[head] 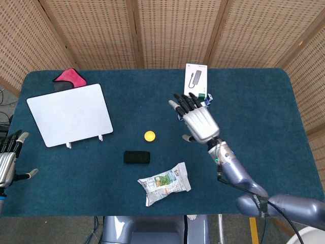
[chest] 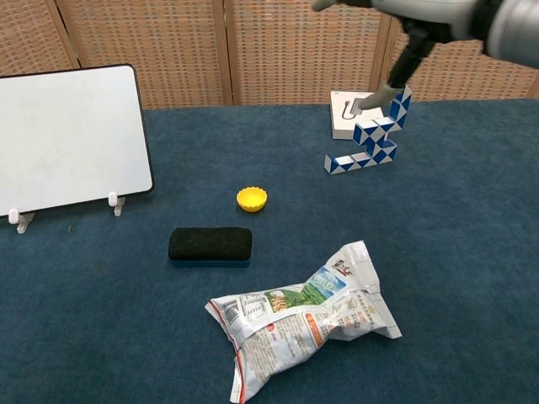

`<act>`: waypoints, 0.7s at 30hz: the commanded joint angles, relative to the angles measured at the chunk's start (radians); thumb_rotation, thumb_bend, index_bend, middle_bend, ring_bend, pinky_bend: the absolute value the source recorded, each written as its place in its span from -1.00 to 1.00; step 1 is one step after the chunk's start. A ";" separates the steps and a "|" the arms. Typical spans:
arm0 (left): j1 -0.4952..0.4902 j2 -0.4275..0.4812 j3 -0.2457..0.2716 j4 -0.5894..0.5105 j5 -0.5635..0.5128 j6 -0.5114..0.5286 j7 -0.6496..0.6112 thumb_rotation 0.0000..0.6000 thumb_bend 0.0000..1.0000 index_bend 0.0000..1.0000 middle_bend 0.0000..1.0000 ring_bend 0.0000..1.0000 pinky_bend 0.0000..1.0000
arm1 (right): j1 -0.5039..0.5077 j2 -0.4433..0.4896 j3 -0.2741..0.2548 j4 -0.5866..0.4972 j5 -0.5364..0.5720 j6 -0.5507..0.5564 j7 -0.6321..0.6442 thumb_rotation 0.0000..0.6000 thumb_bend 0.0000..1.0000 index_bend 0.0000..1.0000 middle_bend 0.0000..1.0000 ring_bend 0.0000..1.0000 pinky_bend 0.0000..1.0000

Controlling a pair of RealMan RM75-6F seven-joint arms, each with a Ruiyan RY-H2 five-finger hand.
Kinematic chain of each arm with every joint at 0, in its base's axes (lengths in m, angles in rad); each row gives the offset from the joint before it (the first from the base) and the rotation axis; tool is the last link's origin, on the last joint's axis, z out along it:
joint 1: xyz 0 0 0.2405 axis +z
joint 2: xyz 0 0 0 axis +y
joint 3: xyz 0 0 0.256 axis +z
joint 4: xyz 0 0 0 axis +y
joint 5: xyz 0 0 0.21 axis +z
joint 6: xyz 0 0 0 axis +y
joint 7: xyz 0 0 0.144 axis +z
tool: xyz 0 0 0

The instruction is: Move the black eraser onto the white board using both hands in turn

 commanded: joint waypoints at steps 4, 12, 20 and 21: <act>-0.014 -0.010 0.006 0.021 0.035 -0.006 -0.024 1.00 -0.98 -1.00 -1.00 -1.00 -1.00 | -0.320 0.095 -0.170 0.353 -0.325 0.313 0.531 1.00 -1.00 -1.00 -1.00 -1.00 -1.00; -0.164 -0.011 0.031 0.018 0.214 -0.164 -0.112 1.00 -1.00 -1.00 -1.00 -1.00 -1.00 | -0.623 0.059 -0.279 0.501 -0.337 0.545 0.831 1.00 -1.00 -1.00 -1.00 -1.00 -1.00; -0.347 -0.083 -0.008 -0.080 0.203 -0.379 0.001 1.00 -1.00 -1.00 -1.00 -1.00 -1.00 | -0.680 0.124 -0.258 0.411 -0.395 0.641 0.800 1.00 -1.00 -1.00 -1.00 -1.00 -1.00; -0.370 -0.111 -0.022 -0.086 0.170 -0.407 0.058 1.00 -1.00 -1.00 -1.00 -1.00 -1.00 | -0.683 0.128 -0.257 0.410 -0.400 0.638 0.811 1.00 -1.00 -1.00 -1.00 -1.00 -1.00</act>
